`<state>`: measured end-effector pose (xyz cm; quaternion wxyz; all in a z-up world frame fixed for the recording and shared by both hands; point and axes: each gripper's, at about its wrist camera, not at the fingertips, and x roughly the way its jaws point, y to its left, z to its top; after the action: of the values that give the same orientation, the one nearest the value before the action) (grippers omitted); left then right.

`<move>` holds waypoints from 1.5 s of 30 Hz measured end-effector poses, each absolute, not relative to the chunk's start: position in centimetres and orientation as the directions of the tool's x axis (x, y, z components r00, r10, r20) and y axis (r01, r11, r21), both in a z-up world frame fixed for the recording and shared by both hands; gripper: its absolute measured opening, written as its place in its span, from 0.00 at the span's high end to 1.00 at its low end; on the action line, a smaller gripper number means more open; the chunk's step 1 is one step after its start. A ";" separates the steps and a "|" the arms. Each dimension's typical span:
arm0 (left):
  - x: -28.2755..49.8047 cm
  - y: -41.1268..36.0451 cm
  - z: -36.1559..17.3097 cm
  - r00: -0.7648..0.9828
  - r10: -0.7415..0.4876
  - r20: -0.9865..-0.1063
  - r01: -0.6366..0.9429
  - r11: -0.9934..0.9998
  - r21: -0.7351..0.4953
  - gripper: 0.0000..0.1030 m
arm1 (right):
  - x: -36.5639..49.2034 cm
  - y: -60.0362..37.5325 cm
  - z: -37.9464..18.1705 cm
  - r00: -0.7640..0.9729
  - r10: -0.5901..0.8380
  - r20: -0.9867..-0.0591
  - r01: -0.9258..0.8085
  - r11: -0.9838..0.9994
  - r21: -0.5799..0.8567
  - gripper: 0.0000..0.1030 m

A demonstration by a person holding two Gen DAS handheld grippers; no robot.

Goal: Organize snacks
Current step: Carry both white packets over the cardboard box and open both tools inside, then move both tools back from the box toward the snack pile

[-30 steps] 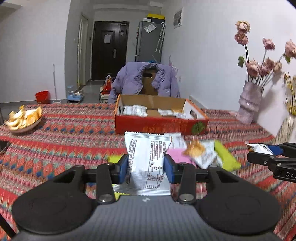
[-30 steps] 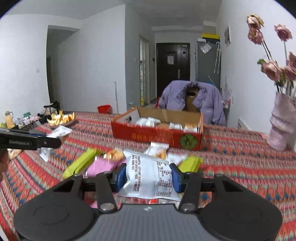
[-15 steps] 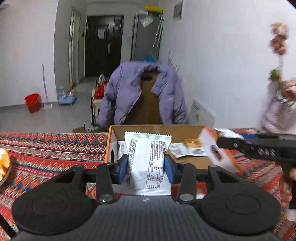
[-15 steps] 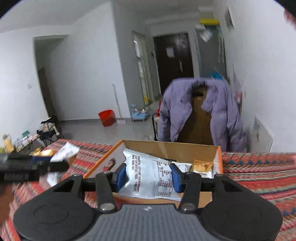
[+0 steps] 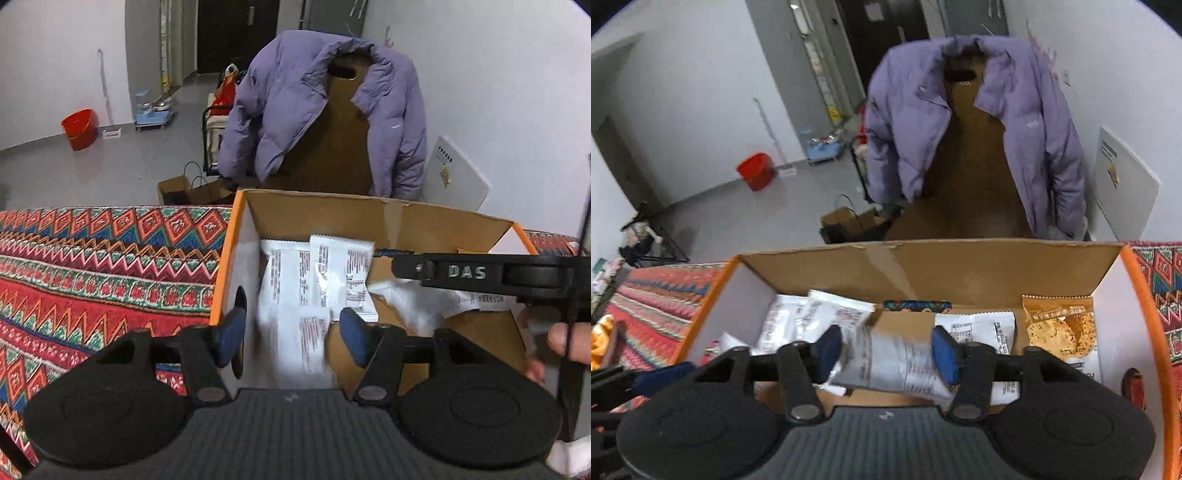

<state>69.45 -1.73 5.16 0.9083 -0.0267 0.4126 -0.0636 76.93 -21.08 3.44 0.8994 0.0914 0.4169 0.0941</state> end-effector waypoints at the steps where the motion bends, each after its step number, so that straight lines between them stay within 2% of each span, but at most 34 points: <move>1: 69.5 -1.5 5.3 0.656 -0.136 -0.743 0.093 0.991 -0.099 0.40 | 76.8 -20.9 3.4 0.639 0.249 -0.728 -0.100 0.965 0.242 0.38; 6: 68.8 -1.2 7.0 0.671 -0.165 -0.723 0.122 0.986 -0.112 0.32 | 75.2 -21.2 5.1 0.652 0.260 -0.712 -0.131 0.964 0.231 0.35; 8: 68.2 -1.0 8.0 0.675 -0.167 -0.718 0.134 0.986 -0.103 0.24 | 74.6 -21.7 6.3 0.656 0.246 -0.714 -0.143 0.969 0.202 0.34; 13: 65.8 -0.3 10.9 0.679 -0.170 -0.714 0.143 0.985 -0.099 0.22 | 71.8 -24.1 10.0 0.667 0.214 -0.713 -0.160 0.977 0.143 0.33; 16: 63.7 0.5 12.8 0.694 -0.168 -0.700 0.132 0.986 -0.106 0.21 | 68.9 -25.6 11.9 0.682 0.202 -0.703 -0.171 0.979 0.115 0.26; 17: 62.6 0.8 13.5 0.701 -0.169 -0.692 0.129 0.986 -0.110 0.20 | 67.6 -26.1 12.6 0.689 0.195 -0.698 -0.174 0.980 0.101 0.22; 22: 56.4 1.8 16.2 0.726 -0.167 -0.667 0.135 0.986 -0.099 0.18 | 60.7 -28.1 15.1 0.719 0.192 -0.668 -0.204 0.977 0.061 0.22; 27: 47.7 2.6 17.5 0.778 -0.177 -0.603 0.162 0.984 -0.079 0.13 | 52.1 -29.3 16.6 0.753 0.235 -0.615 -0.263 0.964 0.046 0.20; 29: 44.5 2.9 17.3 0.795 -0.184 -0.579 0.169 0.982 -0.081 0.08 | 48.8 -29.5 16.7 0.771 0.254 -0.583 -0.287 0.957 0.038 0.17; 36: 34.2 2.8 14.6 0.850 -0.149 -0.505 0.159 0.987 -0.023 0.07 | 37.7 -30.4 15.0 0.827 0.294 -0.478 -0.307 0.950 0.054 0.15; 37: 32.8 2.8 14.1 0.857 -0.157 -0.492 0.164 0.986 -0.029 0.04 | 36.2 -30.1 14.6 0.834 0.298 -0.465 -0.311 0.949 0.050 0.15; 42: 27.3 3.3 11.0 0.845 -0.196 -0.497 0.171 0.981 -0.096 0.04 | 29.7 -29.2 12.2 0.873 0.272 -0.404 -0.301 0.953 -0.010 0.15; 45: 23.4 3.7 9.3 0.857 -0.205 -0.473 0.167 0.978 -0.121 0.04 | 25.9 -28.6 10.5 0.881 0.261 -0.393 -0.281 0.960 0.007 0.15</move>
<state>23.44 3.70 9.33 0.9628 -0.0380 0.2494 -0.0966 25.86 -28.61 10.53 0.9696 -0.0251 0.1993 0.1399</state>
